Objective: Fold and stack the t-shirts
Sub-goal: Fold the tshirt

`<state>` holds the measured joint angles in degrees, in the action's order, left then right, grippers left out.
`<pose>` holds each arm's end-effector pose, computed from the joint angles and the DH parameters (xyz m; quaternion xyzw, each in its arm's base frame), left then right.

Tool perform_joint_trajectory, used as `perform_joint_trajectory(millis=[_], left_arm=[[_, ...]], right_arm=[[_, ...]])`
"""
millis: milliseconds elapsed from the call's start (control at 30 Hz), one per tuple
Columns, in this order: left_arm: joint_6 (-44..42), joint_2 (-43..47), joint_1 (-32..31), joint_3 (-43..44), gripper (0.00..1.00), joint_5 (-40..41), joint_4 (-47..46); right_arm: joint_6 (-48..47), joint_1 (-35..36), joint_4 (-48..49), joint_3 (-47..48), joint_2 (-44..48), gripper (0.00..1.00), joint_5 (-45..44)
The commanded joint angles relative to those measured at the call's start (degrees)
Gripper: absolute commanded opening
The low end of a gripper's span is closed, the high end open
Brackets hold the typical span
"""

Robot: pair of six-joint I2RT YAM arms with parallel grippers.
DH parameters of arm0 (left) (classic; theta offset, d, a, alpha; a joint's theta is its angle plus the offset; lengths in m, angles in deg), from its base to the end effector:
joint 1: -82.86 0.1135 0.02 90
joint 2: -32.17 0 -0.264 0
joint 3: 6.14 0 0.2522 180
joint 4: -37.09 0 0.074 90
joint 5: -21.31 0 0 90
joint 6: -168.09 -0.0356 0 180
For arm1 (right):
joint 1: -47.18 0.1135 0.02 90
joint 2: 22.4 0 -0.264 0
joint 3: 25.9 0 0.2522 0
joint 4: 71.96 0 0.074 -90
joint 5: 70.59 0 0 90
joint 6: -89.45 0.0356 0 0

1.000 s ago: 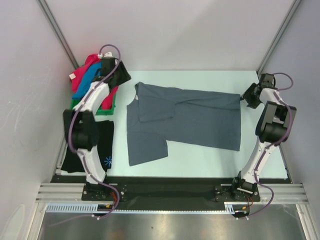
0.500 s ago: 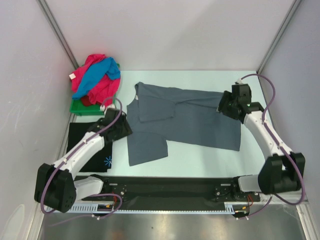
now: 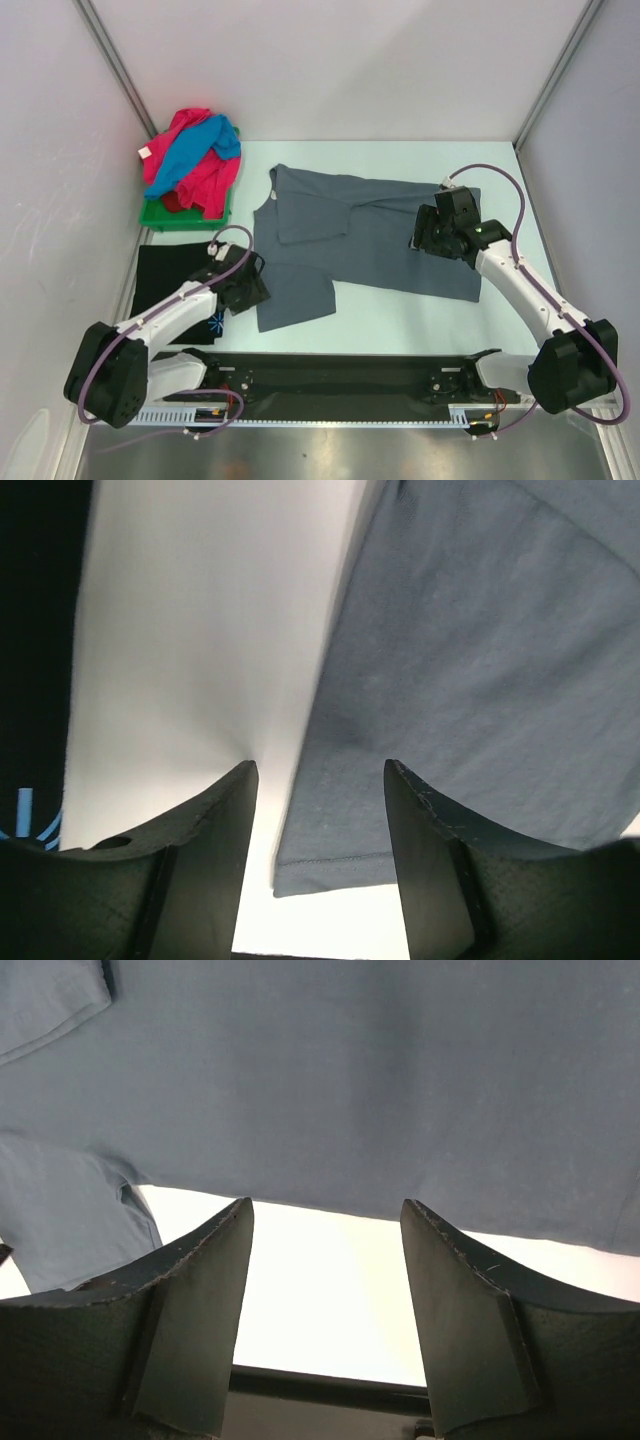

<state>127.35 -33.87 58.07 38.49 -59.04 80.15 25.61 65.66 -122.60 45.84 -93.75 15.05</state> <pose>0.1792 -0.0762 0.1642 -0.2241 0.9458 -0.0671 0.2252 0.2454 0.0791 0.2812 0.0758 0.9368 0.0959 0.3279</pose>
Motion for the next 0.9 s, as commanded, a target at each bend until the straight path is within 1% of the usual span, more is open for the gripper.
perform_joint_trajectory(millis=[0,233,300,333,433,567,600,633,667,733,767,800,867], left_arm=[[3.0,-1.1,-1.3,-1.0,0.59,1.3,-3.5],[2.9,-5.0,-1.8,-1.9,0.5,1.8,-5.1],[3.5,-5.4,-1.7,-2.7,0.44,0.1,-7.7],[3.8,-5.8,-1.9,-3.2,0.35,-0.4,-8.5],[3.9,-7.4,-2.2,-3.3,0.3,-1.5,-9.2],[3.4,-5.5,-2.2,-4.0,0.16,0.0,-8.1],[3.2,-3.7,-2.2,-4.1,0.13,0.6,-7.6],[3.0,-2.7,-2.2,-4.0,0.08,0.8,-7.2],[2.3,-1.8,-2.2,-3.8,0.06,0.9,-7.2],[1.3,0.5,-2.2,-3.3,0.03,0.8,-7.1],[0.8,1.1,-2.2,-3.1,0.02,0.6,-7.0],[0.1,1.6,-2.2,-2.8,0.0,0.5,-7.1],[-1.3,2.8,-2.2,-2.4,0.0,-0.4,-7.2]], right_arm=[[1.0,0.4,-0.7,-0.3,1.2,0.66,-1.3],[1.2,0.5,-2.0,-1.3,2.8,0.66,-3.5],[1.9,0.3,-2.0,-1.9,3.6,0.66,-4.4],[2.1,0.2,-1.9,-2.0,3.7,0.67,-4.5],[3.6,-0.6,-2.3,-2.5,3.4,0.66,-4.0],[6.4,-3.0,-4.9,-3.7,3.2,0.66,-3.1],[7.3,-3.9,-5.0,-4.7,3.3,0.66,-2.5],[9.5,-4.9,-4.8,-6.9,3.8,0.66,-1.8],[10.8,-7.6,-4.5,-8.3,3.9,0.66,-0.3],[12.3,-10.9,-3.6,-12.2,4.7,0.65,2.5],[13.6,-15.0,-3.2,-13.6,5.2,0.64,5.6],[14.0,-17.1,-2.0,-15.0,6.0,0.63,6.5],[15.3,-21.5,-0.7,-19.5,9.3,0.62,7.3]])
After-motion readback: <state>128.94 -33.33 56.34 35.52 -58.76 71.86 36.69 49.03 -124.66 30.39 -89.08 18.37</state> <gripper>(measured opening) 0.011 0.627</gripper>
